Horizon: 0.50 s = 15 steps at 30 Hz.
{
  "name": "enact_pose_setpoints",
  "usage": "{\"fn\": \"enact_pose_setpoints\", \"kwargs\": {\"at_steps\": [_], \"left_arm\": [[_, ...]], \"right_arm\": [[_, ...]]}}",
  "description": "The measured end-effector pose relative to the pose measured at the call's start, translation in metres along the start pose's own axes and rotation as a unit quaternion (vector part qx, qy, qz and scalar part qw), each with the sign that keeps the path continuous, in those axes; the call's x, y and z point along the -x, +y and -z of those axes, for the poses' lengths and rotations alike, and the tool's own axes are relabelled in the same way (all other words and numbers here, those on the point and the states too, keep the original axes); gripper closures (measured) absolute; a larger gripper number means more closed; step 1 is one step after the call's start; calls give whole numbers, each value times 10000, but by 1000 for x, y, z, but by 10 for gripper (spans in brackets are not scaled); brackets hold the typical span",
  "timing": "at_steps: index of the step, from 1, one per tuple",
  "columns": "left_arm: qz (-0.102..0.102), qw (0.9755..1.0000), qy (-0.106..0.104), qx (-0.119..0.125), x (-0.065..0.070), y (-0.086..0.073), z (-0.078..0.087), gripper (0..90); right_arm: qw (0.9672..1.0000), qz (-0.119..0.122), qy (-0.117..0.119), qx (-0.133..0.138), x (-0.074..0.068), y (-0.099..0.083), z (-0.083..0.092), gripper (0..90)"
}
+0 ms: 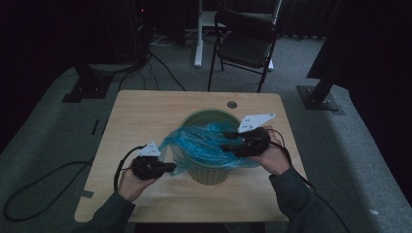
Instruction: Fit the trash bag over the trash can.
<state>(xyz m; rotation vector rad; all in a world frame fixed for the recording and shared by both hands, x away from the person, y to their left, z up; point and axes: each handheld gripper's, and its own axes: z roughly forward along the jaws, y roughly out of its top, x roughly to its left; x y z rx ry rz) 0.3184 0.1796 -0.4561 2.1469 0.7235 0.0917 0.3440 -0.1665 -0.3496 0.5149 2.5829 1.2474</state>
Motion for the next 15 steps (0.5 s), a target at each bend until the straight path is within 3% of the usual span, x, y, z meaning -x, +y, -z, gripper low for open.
{"fn": "enact_pose_setpoints", "kwargs": {"at_steps": [2, 4, 7, 14, 15], "left_arm": [[-4, 10000, 0, 2, 0, 0, 0, 875], [-7, 10000, 2, 1, 0, 0, 0, 876], [-4, 10000, 2, -4, 0, 0, 0, 877], [-3, 10000, 8, -14, 0, 0, 0, 877], [-9, 10000, 14, -25, 0, 0, 0, 877]], "right_arm": [[10000, 10, -29, -57, 0, 0, -2, 546], [9996, 29, -109, -251, 2, -1, -6, 724], [9988, 5, -304, -376, 4, -2, -6, 859], [9961, -89, -756, -442, 9, -5, 4, 900], [9942, -164, -962, -446, 12, -6, 9, 900]]}}
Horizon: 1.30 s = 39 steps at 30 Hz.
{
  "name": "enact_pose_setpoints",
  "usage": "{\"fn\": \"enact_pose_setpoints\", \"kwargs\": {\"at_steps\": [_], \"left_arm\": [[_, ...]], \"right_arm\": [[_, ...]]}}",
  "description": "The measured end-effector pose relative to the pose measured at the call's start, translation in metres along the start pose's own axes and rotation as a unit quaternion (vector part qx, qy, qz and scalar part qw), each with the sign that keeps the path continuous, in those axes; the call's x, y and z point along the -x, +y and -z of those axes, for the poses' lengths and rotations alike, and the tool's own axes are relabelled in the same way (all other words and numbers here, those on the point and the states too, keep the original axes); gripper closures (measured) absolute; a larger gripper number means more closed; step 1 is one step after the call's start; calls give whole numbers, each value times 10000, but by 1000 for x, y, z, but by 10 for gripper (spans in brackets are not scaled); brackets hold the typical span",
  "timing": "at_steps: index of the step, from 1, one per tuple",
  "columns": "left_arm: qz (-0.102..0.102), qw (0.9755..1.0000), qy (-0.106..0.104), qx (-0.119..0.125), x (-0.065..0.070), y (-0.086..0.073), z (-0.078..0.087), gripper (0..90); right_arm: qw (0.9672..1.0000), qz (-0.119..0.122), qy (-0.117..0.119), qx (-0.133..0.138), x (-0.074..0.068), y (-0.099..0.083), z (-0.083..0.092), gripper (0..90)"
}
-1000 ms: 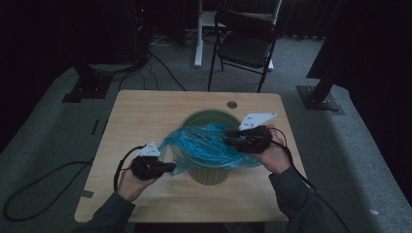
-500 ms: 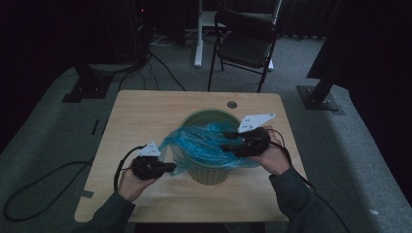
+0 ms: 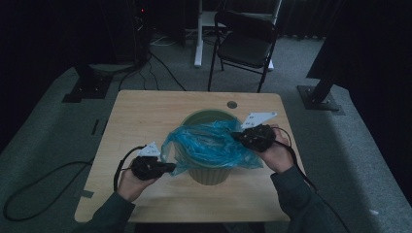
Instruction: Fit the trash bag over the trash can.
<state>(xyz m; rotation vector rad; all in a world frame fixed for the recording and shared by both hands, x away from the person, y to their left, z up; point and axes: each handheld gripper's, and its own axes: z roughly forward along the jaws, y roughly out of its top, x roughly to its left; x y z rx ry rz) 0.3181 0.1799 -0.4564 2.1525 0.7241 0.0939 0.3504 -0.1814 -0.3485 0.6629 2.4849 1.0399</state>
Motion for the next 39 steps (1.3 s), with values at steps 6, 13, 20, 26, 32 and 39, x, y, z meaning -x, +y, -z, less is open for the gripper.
{"fn": "enact_pose_setpoints", "kwargs": {"at_steps": [6, 13, 20, 26, 32, 39], "left_arm": [[-2, 10000, 9, -20, -1, 0, 0, 878], [16, 10000, 28, -12, -2, -1, 1, 878], [15, 10000, 29, -2, -2, -1, 2, 878], [30, 10000, 19, 30, -2, -1, 3, 875], [19, 9998, 22, 176, 2, 1, 9, 782], [-54, 9996, 50, 274, 5, 5, 12, 681]], "right_arm": [[9995, -98, -309, 25, 8, -4, 8, 900], [9969, -283, -725, 90, 20, -9, 17, 900], [9946, -411, -952, 79, 27, -12, 19, 900], [9943, -438, -974, 62, 28, -14, 17, 900], [9961, -437, -762, 94, 26, -17, 13, 900], [9971, -424, -603, 181, 24, -15, 13, 900]]}}
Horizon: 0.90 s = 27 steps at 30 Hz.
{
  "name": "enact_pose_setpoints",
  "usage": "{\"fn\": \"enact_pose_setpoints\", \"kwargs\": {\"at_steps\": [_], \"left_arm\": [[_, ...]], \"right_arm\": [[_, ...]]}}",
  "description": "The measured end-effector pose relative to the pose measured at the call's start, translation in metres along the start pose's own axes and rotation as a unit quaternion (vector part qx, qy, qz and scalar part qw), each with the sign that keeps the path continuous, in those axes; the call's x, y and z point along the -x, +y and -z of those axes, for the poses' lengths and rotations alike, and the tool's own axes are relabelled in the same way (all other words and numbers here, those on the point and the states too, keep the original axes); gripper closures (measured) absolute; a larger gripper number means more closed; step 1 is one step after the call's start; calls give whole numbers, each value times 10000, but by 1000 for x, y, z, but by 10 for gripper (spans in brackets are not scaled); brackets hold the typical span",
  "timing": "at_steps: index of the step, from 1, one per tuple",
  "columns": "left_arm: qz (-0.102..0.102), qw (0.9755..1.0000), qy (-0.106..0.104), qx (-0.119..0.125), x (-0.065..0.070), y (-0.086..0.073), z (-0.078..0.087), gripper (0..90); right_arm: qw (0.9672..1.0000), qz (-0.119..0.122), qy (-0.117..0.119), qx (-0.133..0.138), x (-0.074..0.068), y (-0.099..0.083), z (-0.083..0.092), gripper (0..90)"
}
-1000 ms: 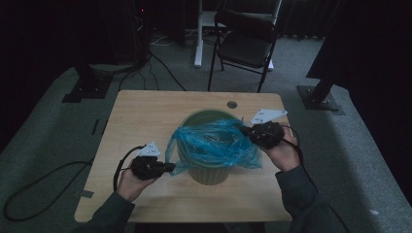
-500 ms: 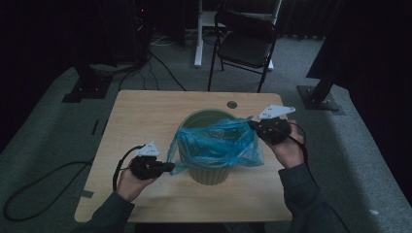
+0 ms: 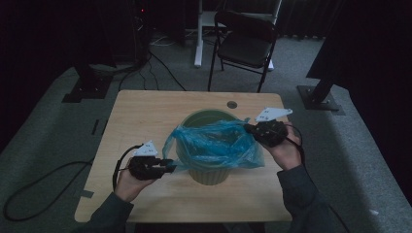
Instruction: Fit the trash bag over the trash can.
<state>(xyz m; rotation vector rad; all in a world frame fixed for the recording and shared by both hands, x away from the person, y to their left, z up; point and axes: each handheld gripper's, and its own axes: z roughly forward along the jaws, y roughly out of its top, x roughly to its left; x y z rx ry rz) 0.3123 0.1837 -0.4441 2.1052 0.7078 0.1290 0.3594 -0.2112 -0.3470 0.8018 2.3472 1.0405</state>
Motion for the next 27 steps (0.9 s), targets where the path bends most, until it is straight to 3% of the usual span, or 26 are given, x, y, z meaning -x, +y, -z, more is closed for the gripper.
{"fn": "enact_pose_setpoints", "kwargs": {"at_steps": [6, 7, 10, 11, 18, 27], "left_arm": [[-29, 10000, -21, 89, 1, 1, 4, 639], [-85, 9995, -94, 299, 2, 4, 13, 612], [-94, 9993, -93, 344, 2, 5, 16, 599], [-142, 9988, -108, 456, 2, 8, 23, 592], [-255, 9976, 5, 651, 1, 20, 38, 589], [-381, 9964, 95, 749, -2, 37, 44, 597]], "right_arm": [[10000, 30, -5, -3, 0, 0, 0, 900], [10000, 35, 4, -6, -1, 0, 0, 900], [10000, 49, 1, -13, -1, 0, 1, 900], [10000, 46, 7, -10, -2, 0, 1, 900], [10000, 82, 43, -11, -3, 0, 0, 900], [9999, 87, 66, -23, -3, -1, 0, 900]]}}
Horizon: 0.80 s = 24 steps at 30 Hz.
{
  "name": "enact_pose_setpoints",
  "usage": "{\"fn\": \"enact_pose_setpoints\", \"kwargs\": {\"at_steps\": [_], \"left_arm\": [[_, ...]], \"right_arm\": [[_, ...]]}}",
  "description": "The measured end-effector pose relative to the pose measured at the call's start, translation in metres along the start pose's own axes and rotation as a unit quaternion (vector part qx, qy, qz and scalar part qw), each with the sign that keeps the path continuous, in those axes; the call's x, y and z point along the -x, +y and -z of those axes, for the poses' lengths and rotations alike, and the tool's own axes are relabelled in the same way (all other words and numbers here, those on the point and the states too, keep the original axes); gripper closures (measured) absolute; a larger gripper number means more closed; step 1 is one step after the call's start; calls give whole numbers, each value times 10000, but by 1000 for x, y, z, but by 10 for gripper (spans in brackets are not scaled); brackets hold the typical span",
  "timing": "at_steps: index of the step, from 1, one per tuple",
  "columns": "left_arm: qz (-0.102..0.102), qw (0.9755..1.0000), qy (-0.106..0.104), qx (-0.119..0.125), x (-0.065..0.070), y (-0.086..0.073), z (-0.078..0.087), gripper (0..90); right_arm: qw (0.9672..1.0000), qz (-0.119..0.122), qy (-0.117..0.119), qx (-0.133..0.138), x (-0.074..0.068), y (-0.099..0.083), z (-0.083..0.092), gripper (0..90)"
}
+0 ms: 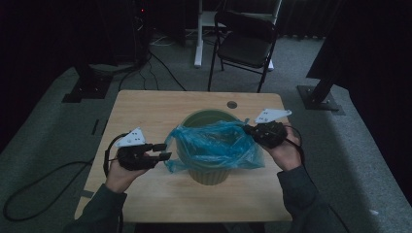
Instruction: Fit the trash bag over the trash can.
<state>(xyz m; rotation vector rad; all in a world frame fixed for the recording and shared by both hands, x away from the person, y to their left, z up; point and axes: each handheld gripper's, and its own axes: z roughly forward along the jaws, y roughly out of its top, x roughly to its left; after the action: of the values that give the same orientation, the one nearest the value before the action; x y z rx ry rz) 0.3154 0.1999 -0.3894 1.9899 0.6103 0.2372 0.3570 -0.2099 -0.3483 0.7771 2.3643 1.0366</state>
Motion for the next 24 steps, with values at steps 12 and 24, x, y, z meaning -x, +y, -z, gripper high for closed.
{"fn": "enact_pose_setpoints", "kwargs": {"at_steps": [12, 24], "left_arm": [[-187, 9995, 137, 233, -11, 33, 2, 723], [-232, 9994, 185, -175, -30, 63, -28, 669]], "right_arm": [[10000, 31, 31, -3, -2, 0, -2, 900], [10000, 28, 46, -4, -2, -1, -2, 900]]}}
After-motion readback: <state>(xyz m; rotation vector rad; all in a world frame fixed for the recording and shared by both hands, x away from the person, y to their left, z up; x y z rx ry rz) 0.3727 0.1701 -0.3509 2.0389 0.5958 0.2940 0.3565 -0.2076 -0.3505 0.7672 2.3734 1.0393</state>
